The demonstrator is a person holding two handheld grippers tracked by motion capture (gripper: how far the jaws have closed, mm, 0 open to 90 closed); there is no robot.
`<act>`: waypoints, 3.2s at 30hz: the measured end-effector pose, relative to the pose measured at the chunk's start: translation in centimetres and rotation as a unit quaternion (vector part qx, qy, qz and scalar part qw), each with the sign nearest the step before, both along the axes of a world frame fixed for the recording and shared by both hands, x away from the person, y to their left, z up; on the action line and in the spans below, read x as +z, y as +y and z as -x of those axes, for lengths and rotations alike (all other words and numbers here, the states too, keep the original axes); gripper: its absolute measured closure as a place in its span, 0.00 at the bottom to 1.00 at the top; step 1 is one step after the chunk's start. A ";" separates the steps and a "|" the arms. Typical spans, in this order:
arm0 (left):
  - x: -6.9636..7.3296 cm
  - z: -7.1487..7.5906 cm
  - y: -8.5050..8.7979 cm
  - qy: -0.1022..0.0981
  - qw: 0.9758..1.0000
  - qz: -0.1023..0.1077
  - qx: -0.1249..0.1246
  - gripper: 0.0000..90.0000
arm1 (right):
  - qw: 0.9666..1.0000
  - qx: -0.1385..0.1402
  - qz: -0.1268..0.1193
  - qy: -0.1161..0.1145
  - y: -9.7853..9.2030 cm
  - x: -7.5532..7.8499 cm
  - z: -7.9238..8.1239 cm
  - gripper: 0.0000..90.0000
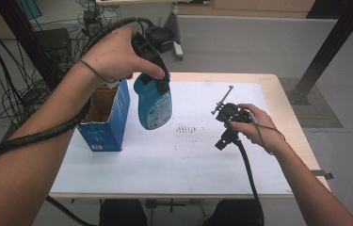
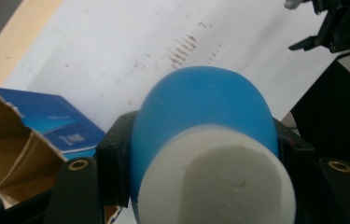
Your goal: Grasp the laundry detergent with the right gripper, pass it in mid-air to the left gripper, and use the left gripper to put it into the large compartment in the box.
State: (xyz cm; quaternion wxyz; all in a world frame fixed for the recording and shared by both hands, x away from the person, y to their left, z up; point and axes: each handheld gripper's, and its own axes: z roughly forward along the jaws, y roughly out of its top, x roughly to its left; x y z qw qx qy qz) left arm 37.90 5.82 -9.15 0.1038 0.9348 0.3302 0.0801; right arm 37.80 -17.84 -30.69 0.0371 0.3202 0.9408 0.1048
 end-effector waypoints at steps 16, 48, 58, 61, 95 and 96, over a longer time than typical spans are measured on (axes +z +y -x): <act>6.4 -1.9 4.1 -0.017 0.994 0.011 0.104 0.42 | 1.000 -0.007 0.004 -0.001 0.2 -0.4 -0.2 0.04; 9.5 -5.8 12.8 -0.032 0.950 0.031 0.308 0.42 | 1.000 -0.010 -0.005 -0.010 0.5 -0.5 -0.2 0.05; 6.4 -6.5 13.3 -0.015 0.945 0.025 0.326 0.42 | 1.000 -0.006 -0.012 -0.012 0.8 -0.4 0.0 0.05; 5.3 -6.7 13.5 -0.010 0.944 0.024 0.330 0.42 | 1.000 -0.004 -0.012 -0.011 0.9 -0.4 0.1 0.05; -5.3 -7.9 15.7 0.029 0.928 0.002 0.372 0.42 | 1.000 -0.004 -0.015 -0.013 1.2 -0.5 0.4 0.06; -5.6 -7.9 15.7 0.031 0.928 0.002 0.372 0.42 | 1.000 -0.003 -0.016 -0.014 1.2 -0.5 0.4 0.06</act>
